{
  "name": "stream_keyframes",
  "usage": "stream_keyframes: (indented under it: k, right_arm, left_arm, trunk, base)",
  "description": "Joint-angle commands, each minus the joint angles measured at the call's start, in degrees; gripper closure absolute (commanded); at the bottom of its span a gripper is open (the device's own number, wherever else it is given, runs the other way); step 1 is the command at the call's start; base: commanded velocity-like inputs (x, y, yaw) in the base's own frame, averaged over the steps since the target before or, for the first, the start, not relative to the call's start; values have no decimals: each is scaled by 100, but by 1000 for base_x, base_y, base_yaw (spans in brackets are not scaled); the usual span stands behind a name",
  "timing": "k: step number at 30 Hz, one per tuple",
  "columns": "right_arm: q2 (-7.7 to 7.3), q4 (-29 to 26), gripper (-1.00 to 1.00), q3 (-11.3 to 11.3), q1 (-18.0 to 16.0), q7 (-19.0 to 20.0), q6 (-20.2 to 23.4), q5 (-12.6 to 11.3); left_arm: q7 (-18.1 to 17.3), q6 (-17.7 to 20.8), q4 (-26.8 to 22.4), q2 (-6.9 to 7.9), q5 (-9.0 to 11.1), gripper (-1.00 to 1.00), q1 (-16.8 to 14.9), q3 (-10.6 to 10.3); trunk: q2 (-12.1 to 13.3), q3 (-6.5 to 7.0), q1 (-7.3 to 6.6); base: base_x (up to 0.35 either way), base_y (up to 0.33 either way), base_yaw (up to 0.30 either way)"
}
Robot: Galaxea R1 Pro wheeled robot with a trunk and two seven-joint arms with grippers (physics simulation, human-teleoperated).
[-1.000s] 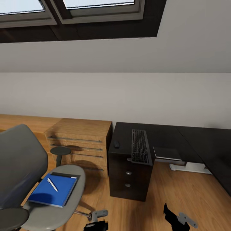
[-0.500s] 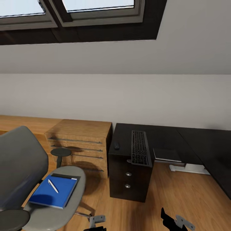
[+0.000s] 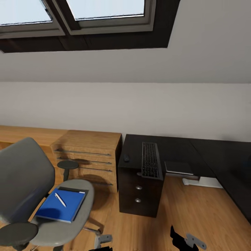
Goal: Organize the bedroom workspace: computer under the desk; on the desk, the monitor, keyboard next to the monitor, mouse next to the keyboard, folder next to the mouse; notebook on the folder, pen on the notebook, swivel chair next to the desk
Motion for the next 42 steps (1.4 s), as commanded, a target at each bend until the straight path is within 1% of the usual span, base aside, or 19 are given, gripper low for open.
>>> stream_keyframes:
  k: [1,13,22,28,29,31,36,42]
  right_arm:
    - [-1,10,-100,-16,-4,49,-18,-49]
    - [10,19,-100,-16,-4,50,-18,-41]
    - [16,27,-100,-8,-4,50,-18,-41]
    - [18,27,-100,-5,-4,58,-15,-41]
    - [21,27,-100,-3,-4,64,-16,-41]
    - [76,24,-100,1,-4,72,-17,-41]
    - [136,19,-100,2,-4,75,-18,-41]
    - [146,19,-100,2,-4,76,-18,-41]
  left_arm:
    - [28,-21,14,0,52,-100,-4,-49]
    - [26,-23,24,9,55,-100,-4,-42]
    - [16,-28,25,25,52,-100,-4,-40]
    - [8,-34,25,30,52,-100,-4,-38]
    - [6,-37,25,32,54,-100,-4,-37]
    - [5,-44,25,37,58,-100,-4,-33]
    - [10,-49,25,84,68,-100,-4,-32]
    - [10,-115,25,101,62,-100,-4,-25]
  trunk:
    - [38,12,-26]
    - [519,228,-290]
    - [880,369,-487]
    - [1121,467,-619]
    - [1161,485,-641]
    - [1241,511,-685]
    - [1241,474,-685]
    - [1482,531,-817]
  base:
    - [-312,-132,0]
    - [-295,-207,3]
    - [-285,-240,163]
    - [-291,-208,52]
    - [-316,-95,14]
    - [-270,-35,5]
    - [-107,-13,2]
    - [-18,-2,0]
